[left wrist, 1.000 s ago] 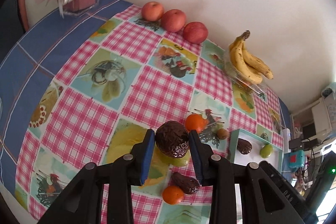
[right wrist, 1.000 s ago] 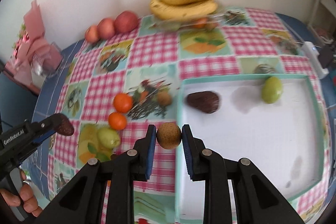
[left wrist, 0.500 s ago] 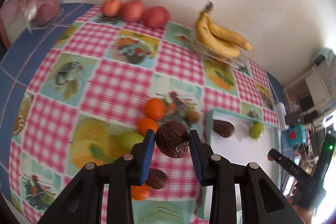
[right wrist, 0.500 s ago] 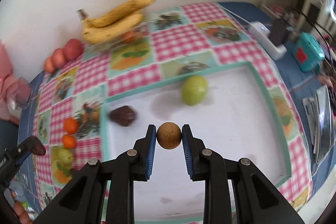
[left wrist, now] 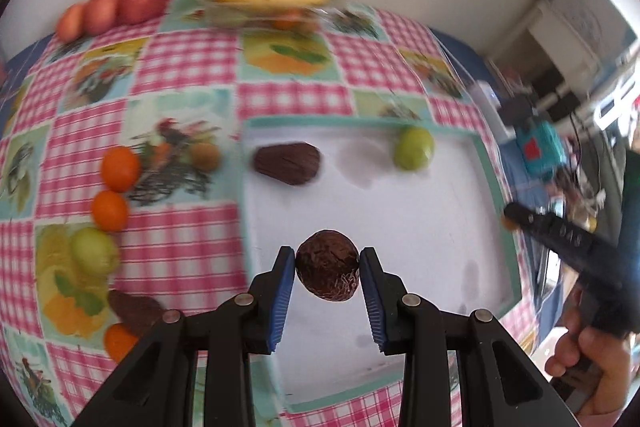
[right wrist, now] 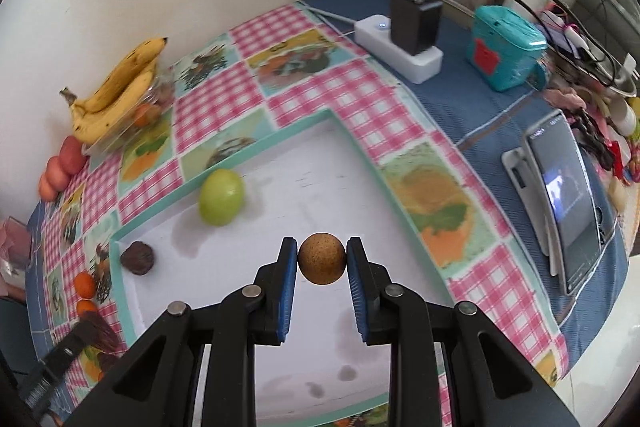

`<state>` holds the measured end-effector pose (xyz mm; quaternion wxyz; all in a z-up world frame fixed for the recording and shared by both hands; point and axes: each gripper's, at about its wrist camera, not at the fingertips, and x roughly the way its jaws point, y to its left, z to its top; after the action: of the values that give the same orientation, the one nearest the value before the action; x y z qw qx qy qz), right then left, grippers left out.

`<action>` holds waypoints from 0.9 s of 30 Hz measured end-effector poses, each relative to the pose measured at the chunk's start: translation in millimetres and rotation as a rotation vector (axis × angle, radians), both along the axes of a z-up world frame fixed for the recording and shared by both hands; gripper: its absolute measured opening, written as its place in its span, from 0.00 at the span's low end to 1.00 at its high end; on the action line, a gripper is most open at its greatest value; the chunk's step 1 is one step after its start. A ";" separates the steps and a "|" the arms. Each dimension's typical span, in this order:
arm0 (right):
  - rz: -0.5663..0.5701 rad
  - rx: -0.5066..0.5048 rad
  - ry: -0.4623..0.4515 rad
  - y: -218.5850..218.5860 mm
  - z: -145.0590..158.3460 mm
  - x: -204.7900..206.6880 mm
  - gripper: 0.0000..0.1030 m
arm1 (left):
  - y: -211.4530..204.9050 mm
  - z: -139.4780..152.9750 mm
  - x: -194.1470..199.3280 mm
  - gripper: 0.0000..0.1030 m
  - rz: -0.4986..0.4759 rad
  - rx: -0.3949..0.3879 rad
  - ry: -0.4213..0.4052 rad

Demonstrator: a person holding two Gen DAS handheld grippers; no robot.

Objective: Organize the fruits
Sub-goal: 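Carry the kiwi with the right tool while the left tool carries the date over the tray, then open the right tool to drop the kiwi while the left tool releases the date in the tray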

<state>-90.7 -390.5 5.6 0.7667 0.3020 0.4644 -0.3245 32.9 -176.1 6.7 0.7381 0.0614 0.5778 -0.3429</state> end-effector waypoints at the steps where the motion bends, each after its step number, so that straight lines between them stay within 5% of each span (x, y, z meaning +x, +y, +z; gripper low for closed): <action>1: -0.004 0.001 -0.001 -1.4 -0.3 -1.8 0.25 | -5.7 -1.9 -4.3 0.34 -0.016 0.015 -0.006; 9: 0.004 0.049 0.033 -5.0 -21.9 0.1 0.26 | -23.5 -26.9 -13.7 0.34 -0.056 0.104 0.002; 27: 0.040 0.086 0.113 -3.4 -51.1 11.0 0.26 | -24.8 -42.8 -13.5 0.35 -0.051 0.128 0.020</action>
<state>-79.7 -393.8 -45.4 0.7320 0.3065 0.5262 -0.3056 19.5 -200.9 -36.1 0.7179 0.1196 0.6042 -0.3244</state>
